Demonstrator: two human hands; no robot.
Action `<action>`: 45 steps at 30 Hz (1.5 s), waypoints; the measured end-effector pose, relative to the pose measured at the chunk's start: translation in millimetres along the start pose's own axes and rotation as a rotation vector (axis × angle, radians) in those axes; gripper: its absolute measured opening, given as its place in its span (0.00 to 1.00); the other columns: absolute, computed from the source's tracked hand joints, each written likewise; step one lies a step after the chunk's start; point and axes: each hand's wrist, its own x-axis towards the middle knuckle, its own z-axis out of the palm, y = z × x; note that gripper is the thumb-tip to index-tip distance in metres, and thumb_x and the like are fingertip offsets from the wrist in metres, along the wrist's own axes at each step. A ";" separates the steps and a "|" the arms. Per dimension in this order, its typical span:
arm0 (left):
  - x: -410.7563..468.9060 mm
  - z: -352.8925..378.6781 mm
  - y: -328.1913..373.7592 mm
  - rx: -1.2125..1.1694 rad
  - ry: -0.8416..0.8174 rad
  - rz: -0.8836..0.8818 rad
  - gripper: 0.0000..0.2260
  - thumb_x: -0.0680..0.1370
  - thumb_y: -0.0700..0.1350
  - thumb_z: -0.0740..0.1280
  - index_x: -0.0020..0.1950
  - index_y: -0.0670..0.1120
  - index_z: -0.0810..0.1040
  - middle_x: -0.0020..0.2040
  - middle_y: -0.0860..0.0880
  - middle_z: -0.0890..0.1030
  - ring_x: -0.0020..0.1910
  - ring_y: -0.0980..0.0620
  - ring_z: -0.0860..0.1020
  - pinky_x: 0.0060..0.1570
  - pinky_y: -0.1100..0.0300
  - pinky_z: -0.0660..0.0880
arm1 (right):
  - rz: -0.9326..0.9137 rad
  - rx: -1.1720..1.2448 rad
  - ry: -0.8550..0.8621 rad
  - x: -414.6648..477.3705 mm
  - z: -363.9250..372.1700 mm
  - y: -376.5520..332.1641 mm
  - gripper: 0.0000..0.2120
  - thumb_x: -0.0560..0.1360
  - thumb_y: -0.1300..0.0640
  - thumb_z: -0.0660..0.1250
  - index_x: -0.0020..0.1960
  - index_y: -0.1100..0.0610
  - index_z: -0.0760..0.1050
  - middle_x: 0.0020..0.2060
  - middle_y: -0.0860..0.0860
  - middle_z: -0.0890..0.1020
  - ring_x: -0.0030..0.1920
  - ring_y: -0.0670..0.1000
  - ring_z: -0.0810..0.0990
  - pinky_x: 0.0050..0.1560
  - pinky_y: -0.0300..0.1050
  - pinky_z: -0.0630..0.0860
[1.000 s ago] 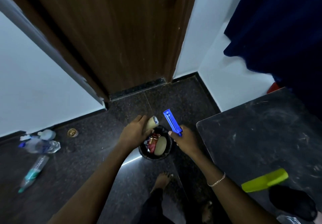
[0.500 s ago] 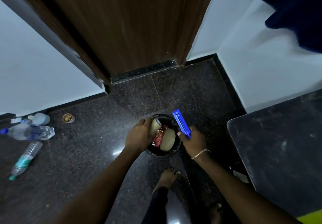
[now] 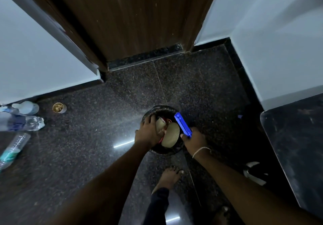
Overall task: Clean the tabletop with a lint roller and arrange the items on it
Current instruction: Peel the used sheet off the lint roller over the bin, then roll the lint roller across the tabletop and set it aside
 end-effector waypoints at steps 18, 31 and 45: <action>-130.6 -120.2 30.5 0.213 0.274 0.268 0.41 0.77 0.76 0.53 0.83 0.53 0.53 0.83 0.47 0.62 0.82 0.40 0.61 0.72 0.31 0.66 | -0.079 0.448 0.076 -142.9 -103.5 -76.3 0.08 0.73 0.54 0.74 0.47 0.54 0.77 0.36 0.47 0.80 0.37 0.49 0.79 0.38 0.37 0.70; -244.0 -231.6 127.2 0.176 0.370 0.414 0.42 0.77 0.77 0.49 0.85 0.56 0.48 0.85 0.49 0.55 0.85 0.45 0.52 0.78 0.33 0.59 | -0.140 0.688 0.228 -251.9 -222.2 -97.0 0.14 0.74 0.48 0.73 0.45 0.59 0.76 0.38 0.61 0.83 0.36 0.61 0.80 0.43 0.55 0.79; -321.5 -236.1 280.6 0.211 0.433 0.801 0.39 0.78 0.75 0.53 0.84 0.55 0.53 0.84 0.50 0.59 0.84 0.46 0.56 0.76 0.36 0.64 | -0.173 0.756 0.623 -326.1 -332.5 -28.5 0.14 0.72 0.41 0.70 0.46 0.51 0.74 0.33 0.55 0.79 0.31 0.46 0.76 0.37 0.50 0.77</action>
